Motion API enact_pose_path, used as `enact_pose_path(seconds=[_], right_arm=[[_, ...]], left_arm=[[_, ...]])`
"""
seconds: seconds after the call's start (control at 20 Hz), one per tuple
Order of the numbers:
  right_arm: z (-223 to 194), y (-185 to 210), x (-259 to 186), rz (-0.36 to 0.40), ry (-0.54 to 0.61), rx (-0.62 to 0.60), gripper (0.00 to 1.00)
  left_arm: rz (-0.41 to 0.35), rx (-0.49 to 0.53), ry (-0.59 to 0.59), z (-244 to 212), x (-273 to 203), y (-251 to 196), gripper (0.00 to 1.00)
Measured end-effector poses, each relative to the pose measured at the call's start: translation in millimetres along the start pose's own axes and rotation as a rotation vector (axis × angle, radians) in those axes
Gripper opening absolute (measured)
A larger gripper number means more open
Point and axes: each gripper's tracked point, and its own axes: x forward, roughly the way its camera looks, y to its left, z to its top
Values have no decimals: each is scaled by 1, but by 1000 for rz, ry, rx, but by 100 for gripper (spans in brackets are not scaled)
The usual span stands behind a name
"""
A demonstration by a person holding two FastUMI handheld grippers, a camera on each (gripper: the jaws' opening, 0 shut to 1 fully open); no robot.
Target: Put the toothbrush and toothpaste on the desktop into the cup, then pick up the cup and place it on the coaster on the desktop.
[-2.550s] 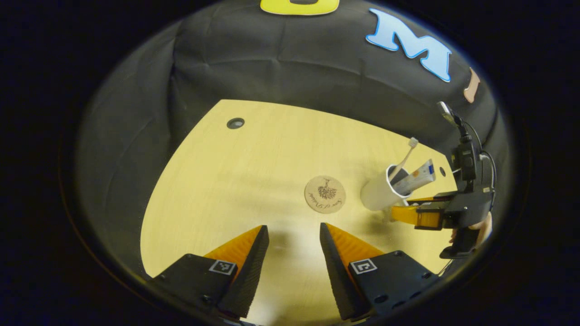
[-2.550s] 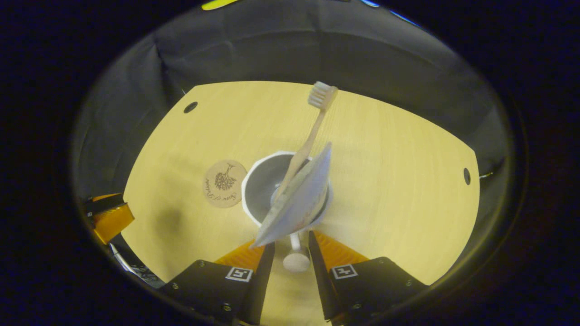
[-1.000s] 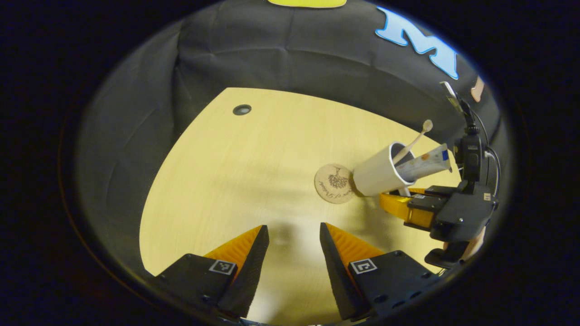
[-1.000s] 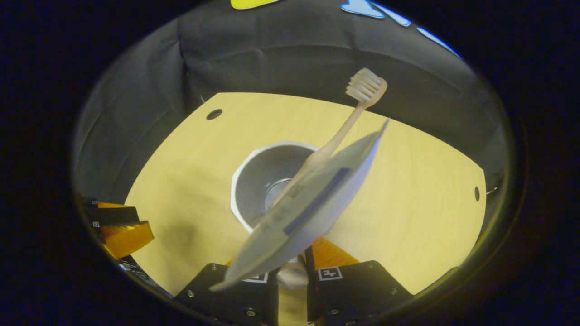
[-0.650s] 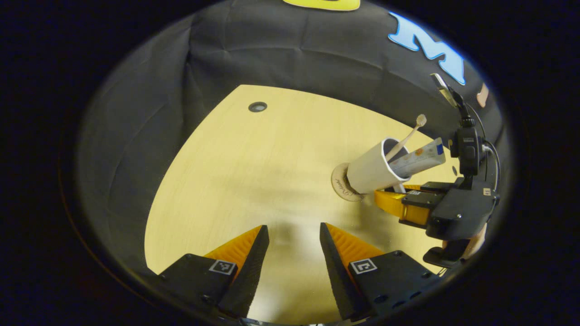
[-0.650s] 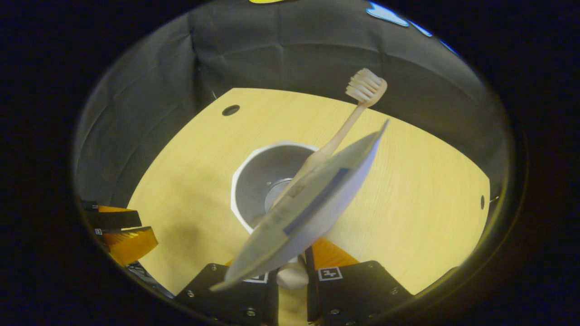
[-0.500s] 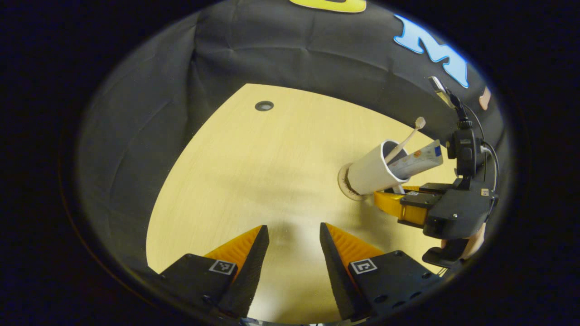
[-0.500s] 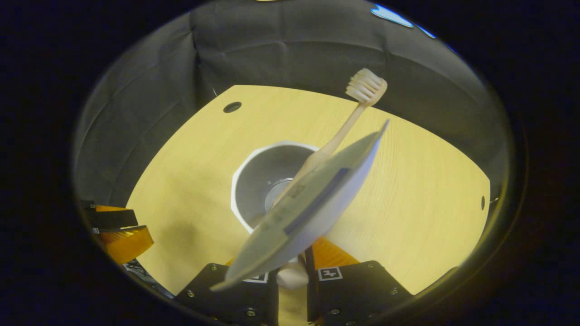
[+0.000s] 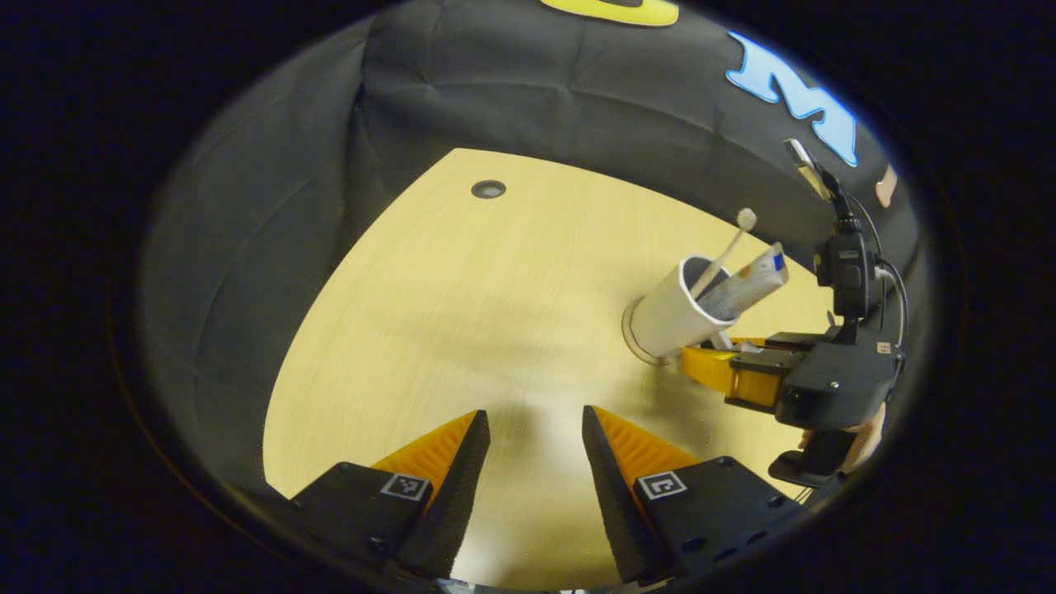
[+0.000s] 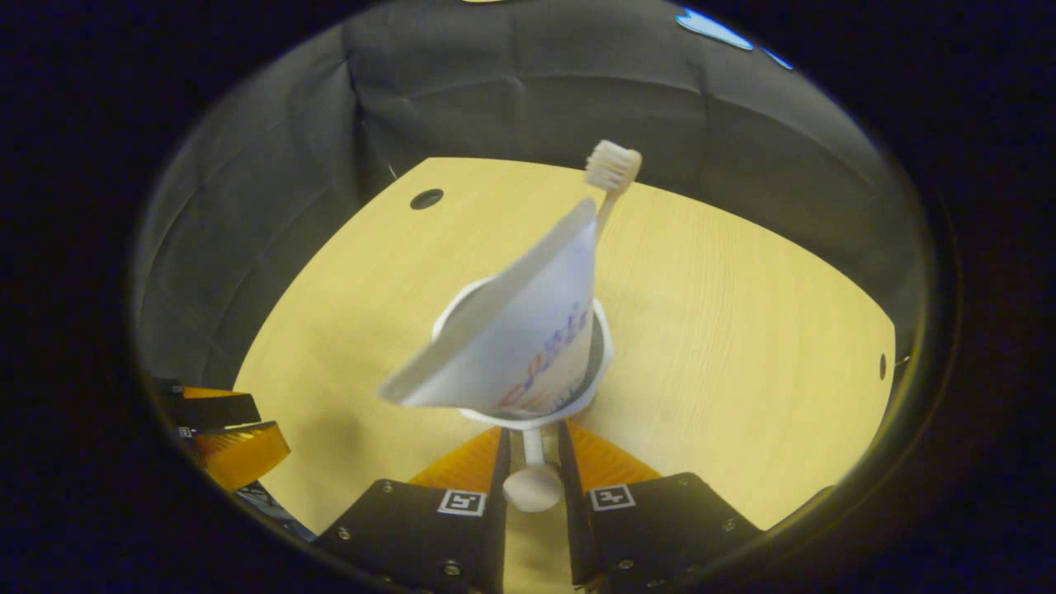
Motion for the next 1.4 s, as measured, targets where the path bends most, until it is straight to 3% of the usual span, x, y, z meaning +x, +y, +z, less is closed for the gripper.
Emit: enact_pose_path(seconds=[0.25, 0.3, 0.55, 0.7, 1.1, 1.4], right_arm=[[9, 3, -10, 8, -26, 12, 30], [12, 3, -14, 10, -38, 16, 30], [24, 0, -38, 4, -105, 9, 30], [26, -1, -61, -9, -157, 0, 30], [44, -11, -178, -55, -403, 97, 30], [48, -28, -285, -109, -604, 160, 30]], left_arm=[[-2, 14, -12, 6, 4, 2, 77], [-5, 18, -16, 8, 3, 0, 82], [-29, 43, -48, 11, -4, -17, 72], [-41, 70, -91, 19, -20, -30, 77], [-126, 187, -342, 66, -85, -82, 76], [-201, 273, -580, 95, -171, -132, 76]])
